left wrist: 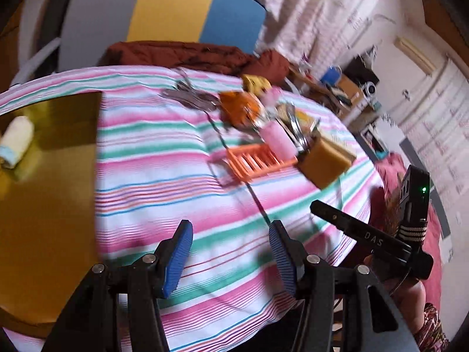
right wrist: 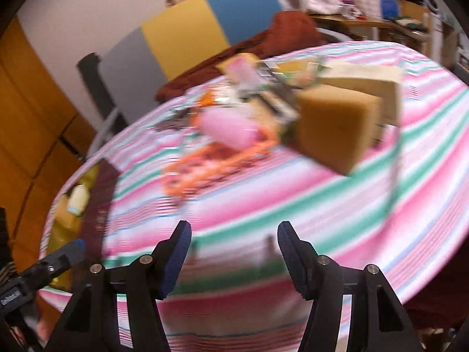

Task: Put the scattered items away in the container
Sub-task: 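Move both tools back from the tray toward the remaining items, then grasp the orange plastic rack with the left tool and lift it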

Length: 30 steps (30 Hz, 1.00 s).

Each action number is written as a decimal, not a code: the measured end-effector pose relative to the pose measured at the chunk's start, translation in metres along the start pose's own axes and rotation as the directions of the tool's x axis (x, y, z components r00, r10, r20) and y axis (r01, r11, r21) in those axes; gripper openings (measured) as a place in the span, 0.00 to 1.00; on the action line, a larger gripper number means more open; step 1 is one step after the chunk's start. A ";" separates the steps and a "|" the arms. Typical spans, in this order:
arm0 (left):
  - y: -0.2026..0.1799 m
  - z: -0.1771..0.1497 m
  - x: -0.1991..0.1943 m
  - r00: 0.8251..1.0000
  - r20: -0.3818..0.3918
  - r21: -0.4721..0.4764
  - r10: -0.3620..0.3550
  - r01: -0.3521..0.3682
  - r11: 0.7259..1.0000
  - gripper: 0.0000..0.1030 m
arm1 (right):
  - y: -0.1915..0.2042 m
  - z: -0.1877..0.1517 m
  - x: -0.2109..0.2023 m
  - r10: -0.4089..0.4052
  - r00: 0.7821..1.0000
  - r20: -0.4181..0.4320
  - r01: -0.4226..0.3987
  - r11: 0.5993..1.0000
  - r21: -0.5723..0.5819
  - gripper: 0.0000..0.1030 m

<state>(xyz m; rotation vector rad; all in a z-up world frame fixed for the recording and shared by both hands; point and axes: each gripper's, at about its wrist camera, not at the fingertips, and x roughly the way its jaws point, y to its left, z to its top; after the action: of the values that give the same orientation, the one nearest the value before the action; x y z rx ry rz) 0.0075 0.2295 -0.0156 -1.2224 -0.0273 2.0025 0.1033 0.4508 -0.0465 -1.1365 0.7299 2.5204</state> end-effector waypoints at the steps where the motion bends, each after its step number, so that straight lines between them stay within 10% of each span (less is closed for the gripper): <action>1: -0.005 0.000 0.007 1.000 -0.012 0.011 -0.003 0.003 1.000 0.53 | -0.008 -0.001 0.000 -0.008 1.000 0.004 0.008 1.000 0.009 0.61; 23: -0.068 0.060 0.110 0.996 -0.064 0.292 0.061 -0.040 0.956 0.53 | -0.064 0.011 -0.006 -0.028 0.997 0.071 0.019 0.993 0.119 0.64; 30: -0.052 0.055 0.125 0.986 -0.167 0.193 0.013 0.020 0.981 0.53 | -0.063 0.010 -0.007 -0.017 0.998 0.066 0.009 0.993 0.119 0.66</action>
<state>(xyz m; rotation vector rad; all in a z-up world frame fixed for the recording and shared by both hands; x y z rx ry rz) -0.0330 0.3631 -0.0597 -1.2575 0.2436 1.8442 0.1291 0.5086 -0.0564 -1.0094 0.8393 2.4555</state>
